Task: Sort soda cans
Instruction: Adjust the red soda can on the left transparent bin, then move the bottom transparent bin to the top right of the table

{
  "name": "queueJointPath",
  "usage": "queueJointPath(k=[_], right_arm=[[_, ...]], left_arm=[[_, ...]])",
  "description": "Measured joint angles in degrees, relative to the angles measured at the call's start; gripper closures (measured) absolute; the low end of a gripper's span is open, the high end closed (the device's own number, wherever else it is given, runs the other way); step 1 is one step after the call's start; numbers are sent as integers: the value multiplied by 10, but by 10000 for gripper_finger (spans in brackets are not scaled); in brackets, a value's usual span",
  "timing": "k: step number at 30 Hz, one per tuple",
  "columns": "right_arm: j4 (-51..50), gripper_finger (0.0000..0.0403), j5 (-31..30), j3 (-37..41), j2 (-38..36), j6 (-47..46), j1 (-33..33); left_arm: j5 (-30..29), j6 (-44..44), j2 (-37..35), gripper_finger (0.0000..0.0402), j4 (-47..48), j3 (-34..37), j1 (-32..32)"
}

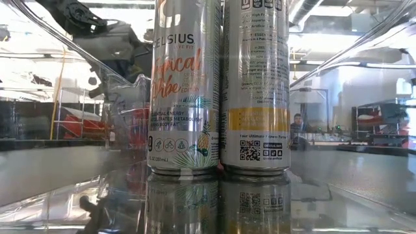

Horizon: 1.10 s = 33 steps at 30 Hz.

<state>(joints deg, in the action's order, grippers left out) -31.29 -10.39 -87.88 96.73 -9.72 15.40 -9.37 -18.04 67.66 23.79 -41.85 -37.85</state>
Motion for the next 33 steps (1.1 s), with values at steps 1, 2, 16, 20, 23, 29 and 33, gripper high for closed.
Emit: queueJointPath(k=[1, 2, 16, 20, 23, 29, 33], right_arm=[[0, 389, 0, 0, 0, -3, 0], [0, 389, 0, 0, 0, -5, 0], [-225, 368, 3, 27, -69, -91, -20], [-196, 351, 35, 98, -133, -123, -34], [-149, 346, 62, 175, -191, -155, -47], [-37, 344, 125, 325, -290, -268, -86], [12, 344, 127, 393, -323, -348, -123]], left_arm=[[0, 0, 0, 400, 0, 0, -3], [0, 0, 0, 400, 0, 0, -5], [-16, -41, -101, 400, 164, -55, 39], [-17, -97, -130, 400, 162, -55, 105], [-32, -131, -134, 400, 154, -56, 171], [-52, -233, -119, 400, 129, -56, 299], [-93, -322, -101, 400, 109, -56, 380]])
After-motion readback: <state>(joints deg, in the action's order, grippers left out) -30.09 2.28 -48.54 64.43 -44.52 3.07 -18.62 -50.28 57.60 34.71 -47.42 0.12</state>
